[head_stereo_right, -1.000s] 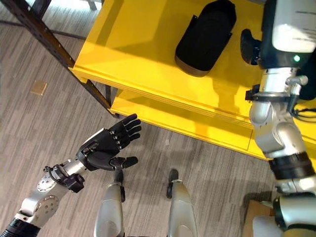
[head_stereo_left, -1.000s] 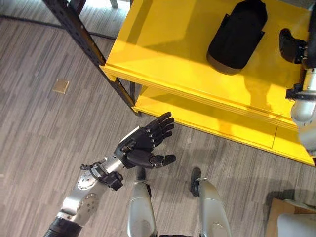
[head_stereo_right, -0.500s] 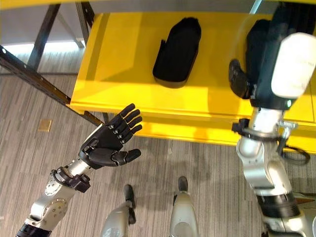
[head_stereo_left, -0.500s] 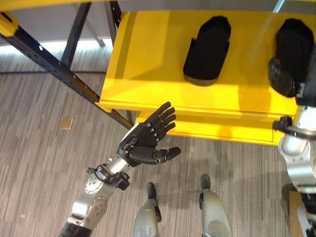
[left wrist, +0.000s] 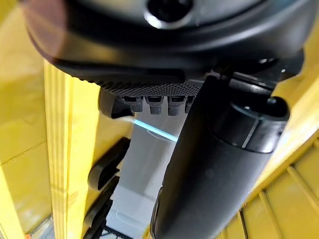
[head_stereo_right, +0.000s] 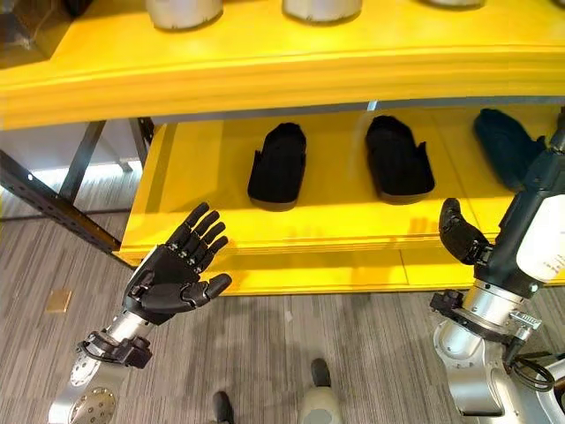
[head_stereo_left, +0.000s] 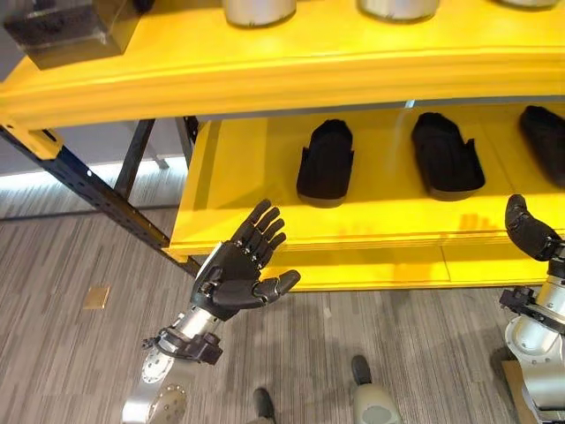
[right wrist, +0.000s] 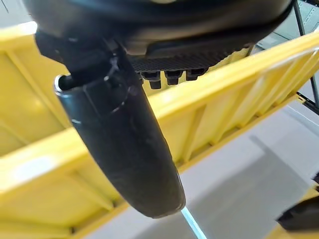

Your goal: Move parts from the plastic box to the shelf.

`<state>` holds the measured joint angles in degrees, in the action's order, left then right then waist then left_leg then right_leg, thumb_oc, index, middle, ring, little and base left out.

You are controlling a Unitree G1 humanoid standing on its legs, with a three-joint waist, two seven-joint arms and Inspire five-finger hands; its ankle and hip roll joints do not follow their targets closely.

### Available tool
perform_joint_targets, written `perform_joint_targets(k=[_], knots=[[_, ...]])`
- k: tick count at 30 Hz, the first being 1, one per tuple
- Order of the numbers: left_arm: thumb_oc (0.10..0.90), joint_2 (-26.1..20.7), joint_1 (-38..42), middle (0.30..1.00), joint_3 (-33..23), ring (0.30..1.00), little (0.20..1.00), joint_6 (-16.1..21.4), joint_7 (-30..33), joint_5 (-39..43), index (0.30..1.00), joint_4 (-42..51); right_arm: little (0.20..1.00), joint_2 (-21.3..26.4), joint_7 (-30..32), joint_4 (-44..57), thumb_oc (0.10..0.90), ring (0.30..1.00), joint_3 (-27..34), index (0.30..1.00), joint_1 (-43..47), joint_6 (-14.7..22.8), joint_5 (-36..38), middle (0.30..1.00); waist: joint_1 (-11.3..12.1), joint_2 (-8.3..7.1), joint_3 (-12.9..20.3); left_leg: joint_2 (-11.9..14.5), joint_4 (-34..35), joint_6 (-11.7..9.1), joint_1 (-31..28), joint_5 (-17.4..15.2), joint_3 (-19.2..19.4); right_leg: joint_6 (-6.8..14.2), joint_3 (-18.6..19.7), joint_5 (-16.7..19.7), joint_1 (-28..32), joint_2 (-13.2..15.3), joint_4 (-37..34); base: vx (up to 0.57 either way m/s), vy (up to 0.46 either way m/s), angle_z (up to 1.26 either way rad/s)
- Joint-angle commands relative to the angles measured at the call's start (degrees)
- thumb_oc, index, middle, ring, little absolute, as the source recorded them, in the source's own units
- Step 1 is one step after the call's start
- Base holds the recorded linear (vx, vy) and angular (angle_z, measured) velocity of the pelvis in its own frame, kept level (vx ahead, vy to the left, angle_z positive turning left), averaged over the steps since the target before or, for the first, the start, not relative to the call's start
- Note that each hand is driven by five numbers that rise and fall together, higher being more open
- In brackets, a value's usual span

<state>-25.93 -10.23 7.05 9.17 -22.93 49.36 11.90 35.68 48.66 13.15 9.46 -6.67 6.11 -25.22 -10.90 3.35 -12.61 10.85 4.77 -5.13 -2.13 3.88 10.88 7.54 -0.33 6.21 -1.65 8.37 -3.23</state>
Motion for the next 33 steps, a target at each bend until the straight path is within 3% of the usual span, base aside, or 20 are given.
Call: perform_joint_targets(k=[1, 7, 20, 33], knots=[[0.900, -0.79, 2.62, 1.000, -2.83, 1.000, 1.000, 6.10, -1.70, 2.98, 1.000, 4.04, 1.000, 3.64, 0.87, 4.12, 0.900, 1.000, -0.05, 1.000, 5.60, 5.59, 0.43, 1.000, 0.53, -2.72, 4.02, 2.70, 0.23, -1.29, -4.39, -2.27, 3.50, -0.68, 3.44, -2.04, 1.01, -0.54, -0.93, 0.00, 0.000, 0.00], [0.900, -0.44, 2.49, 1.000, -2.38, 1.000, 1.000, 5.67, -1.23, 2.27, 1.000, 4.14, 1.000, 3.34, -4.20, 6.06, 0.900, 1.000, -5.43, 1.000, 7.73, 8.86, 1.59, 1.000, 1.65, -2.87, 5.08, 2.35, 0.23, -1.08, -5.28, -3.24, 5.02, 0.05, 2.51, -1.10, 0.28, -0.59, -1.77, 0.01, -0.012, -0.08], [0.900, -0.81, 2.31, 1.000, -1.10, 1.000, 1.000, 4.94, -1.26, 1.41, 1.000, 4.55, 1.000, 3.17, -7.96, 6.07, 0.900, 1.000, -11.77, 1.000, 10.50, 7.82, 3.42, 1.000, 3.09, -3.04, 5.34, 2.36, 0.23, -0.63, -5.74, -3.15, 5.13, 0.01, 1.35, -1.15, 1.04, -0.93, -1.77, 0.01, -0.013, -0.02], [0.900, -1.21, 2.73, 1.000, -0.24, 1.000, 1.000, 3.56, -1.23, 1.54, 1.000, 4.72, 1.000, 3.33, -19.18, 6.74, 0.900, 1.000, -18.87, 1.000, 13.27, 9.43, 7.08, 1.000, 4.18, -3.22, 5.48, 2.29, 0.23, -0.27, -6.61, -3.22, 4.75, 0.15, 0.83, -1.11, 2.09, -0.63, -1.77, 0.01, -0.006, 0.00]])
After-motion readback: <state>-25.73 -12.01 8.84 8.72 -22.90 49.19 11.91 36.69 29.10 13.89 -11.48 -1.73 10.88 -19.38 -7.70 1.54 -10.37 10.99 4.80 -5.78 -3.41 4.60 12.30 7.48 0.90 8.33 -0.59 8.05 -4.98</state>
